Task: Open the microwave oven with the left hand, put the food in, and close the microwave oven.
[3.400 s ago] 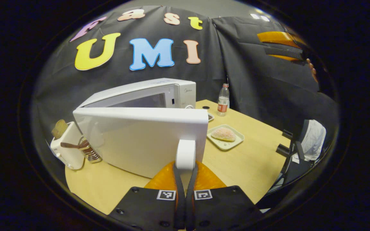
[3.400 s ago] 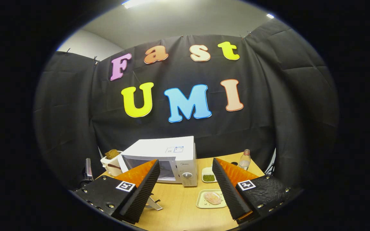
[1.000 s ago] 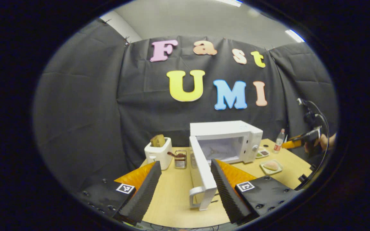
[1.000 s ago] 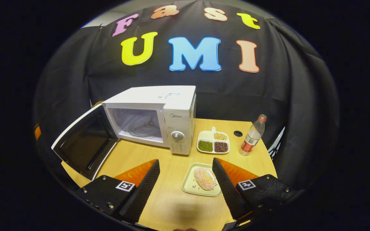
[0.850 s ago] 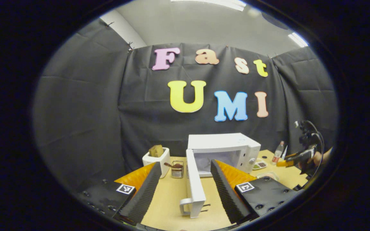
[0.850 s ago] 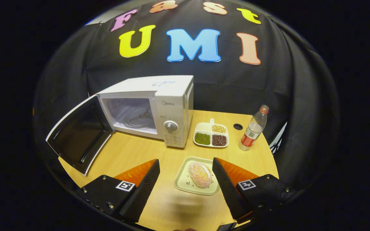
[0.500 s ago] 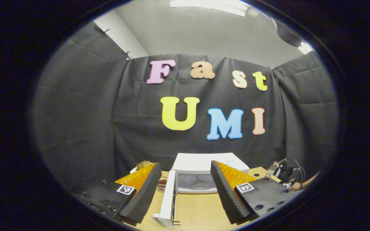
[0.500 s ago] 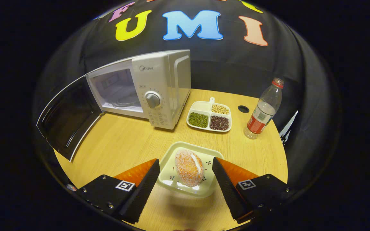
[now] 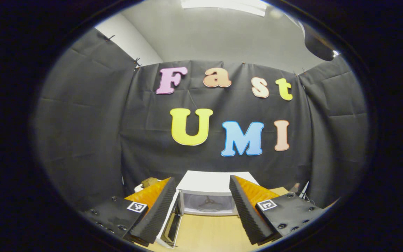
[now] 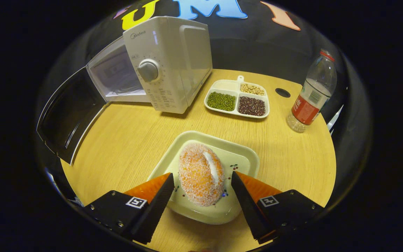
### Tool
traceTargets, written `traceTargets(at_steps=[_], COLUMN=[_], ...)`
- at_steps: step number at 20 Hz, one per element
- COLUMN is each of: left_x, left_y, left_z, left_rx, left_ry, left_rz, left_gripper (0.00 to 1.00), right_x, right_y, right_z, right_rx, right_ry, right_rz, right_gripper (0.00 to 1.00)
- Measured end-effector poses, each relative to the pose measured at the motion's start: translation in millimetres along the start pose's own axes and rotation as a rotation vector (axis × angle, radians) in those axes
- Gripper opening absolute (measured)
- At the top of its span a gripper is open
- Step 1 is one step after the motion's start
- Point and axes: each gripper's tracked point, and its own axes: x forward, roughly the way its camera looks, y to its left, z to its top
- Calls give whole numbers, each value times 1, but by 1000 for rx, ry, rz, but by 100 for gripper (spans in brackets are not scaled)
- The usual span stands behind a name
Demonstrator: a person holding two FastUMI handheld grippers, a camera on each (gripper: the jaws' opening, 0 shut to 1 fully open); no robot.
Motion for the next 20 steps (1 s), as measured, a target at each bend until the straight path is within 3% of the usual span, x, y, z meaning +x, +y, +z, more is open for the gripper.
traceTargets(at_steps=[1, 3, 4, 6, 12, 20], left_x=[0, 1, 1, 4, 16, 8], left_y=[-2, -5, -6, -11, -3, 59], left_z=[-1, -3, -3, -3, 2, -5], left_rx=[8, 28, 34, 27, -22, -36], left_ry=[2, 9, 10, 10, -17, -11], left_rz=[-4, -14, -18, -41, -116, -149], left_gripper=[99, 99, 99, 99, 98, 99], right_x=[3, -2, -6, -20, -68, -100], right_y=[1, 1, 1, 9, 28, 74], right_z=[-2, 1, 4, 10, 24, 47], right_rx=[4, 27, 27, 13, -73, -287], right_ry=[6, 4, -4, -20, -91, -192], right_rz=[8, 8, 2, 15, -46, -219], right_gripper=[100, 75, 68, 67, 67, 67])
